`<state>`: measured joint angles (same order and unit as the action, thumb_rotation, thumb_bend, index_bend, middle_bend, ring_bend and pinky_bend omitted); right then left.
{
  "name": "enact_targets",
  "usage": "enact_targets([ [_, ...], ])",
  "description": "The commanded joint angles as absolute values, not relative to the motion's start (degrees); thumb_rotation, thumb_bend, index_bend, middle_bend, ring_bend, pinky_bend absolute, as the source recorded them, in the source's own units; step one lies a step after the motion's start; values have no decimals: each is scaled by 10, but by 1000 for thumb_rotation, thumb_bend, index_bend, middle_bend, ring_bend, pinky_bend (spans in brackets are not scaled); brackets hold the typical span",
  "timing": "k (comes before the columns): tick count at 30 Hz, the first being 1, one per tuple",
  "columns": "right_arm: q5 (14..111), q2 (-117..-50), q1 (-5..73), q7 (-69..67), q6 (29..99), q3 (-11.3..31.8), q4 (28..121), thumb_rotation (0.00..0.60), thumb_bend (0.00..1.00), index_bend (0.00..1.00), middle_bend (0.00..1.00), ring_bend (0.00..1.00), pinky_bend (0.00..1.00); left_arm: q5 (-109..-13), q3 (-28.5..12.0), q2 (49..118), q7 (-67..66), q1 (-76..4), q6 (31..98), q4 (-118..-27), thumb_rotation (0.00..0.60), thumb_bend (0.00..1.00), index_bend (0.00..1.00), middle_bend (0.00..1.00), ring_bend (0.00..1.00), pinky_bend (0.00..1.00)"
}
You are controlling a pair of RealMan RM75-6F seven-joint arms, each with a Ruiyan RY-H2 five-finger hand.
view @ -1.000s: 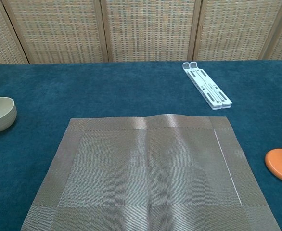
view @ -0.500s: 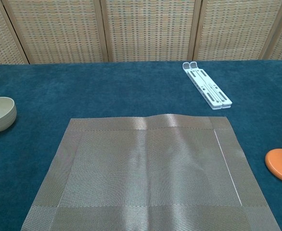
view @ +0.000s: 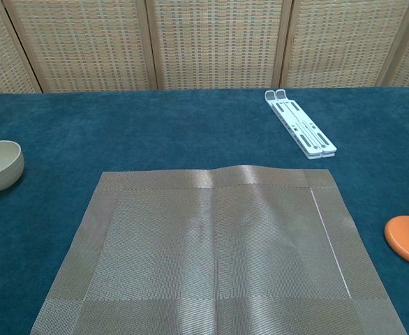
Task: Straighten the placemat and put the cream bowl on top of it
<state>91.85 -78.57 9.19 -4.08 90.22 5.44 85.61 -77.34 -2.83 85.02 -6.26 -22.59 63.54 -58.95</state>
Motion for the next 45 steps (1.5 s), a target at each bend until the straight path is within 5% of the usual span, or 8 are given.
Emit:
enact_targets([
  [1,919,-786,92,-41,902,54,856,600,262,110,0,0,0,-773,-30,857,-63,-229,631,-583,600,426,509,0,0,0],
  [21,921,-787,92,-40,905,54,857,600,262,110,0,0,0,-787,-34,871,-53,-233,642,-569,600,521,622,0,0,0],
  [45,916,-778,90,-54,910,61,859,600,262,110,0,0,0,-864,-43,861,-148,-278,693,-760,600,530,657,0,0,0],
])
